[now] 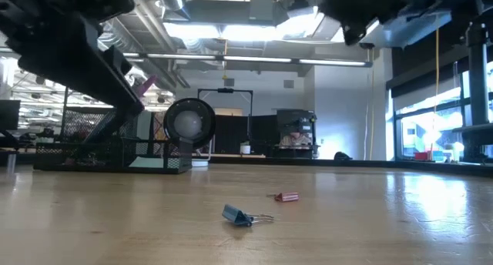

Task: Pick and place office supplies into organizer
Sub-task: Put the pink binder clip into the black desk organizer

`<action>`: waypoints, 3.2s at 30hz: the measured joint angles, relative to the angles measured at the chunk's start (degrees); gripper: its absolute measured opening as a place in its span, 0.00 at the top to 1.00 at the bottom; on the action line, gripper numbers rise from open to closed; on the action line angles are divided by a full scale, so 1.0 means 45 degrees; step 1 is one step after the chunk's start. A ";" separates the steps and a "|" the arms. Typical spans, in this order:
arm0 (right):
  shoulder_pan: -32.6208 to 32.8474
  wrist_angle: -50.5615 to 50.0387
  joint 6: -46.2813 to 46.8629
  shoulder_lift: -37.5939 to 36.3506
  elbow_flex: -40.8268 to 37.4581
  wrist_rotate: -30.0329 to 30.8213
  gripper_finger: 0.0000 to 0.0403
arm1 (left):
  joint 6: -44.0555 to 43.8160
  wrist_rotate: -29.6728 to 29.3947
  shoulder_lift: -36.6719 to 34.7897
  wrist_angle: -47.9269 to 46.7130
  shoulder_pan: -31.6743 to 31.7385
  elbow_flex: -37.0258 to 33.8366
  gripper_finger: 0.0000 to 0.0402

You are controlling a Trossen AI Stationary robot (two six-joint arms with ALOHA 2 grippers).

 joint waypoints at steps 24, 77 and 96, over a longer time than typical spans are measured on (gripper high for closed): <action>0.1713 -0.3429 0.0394 0.6774 0.5308 -0.0095 0.72 | 0.1103 -0.0421 0.0005 0.5211 -0.0277 -0.2585 0.78; 0.2335 -1.3287 1.1029 1.1756 1.2154 -0.1274 0.79 | 0.0908 -0.0300 0.0010 0.5035 -0.0263 -0.2585 0.77; 0.2413 -1.5545 1.0382 1.4186 1.5752 -0.1470 0.85 | 0.1685 -0.0300 0.0010 0.4908 -0.0248 -0.2580 0.77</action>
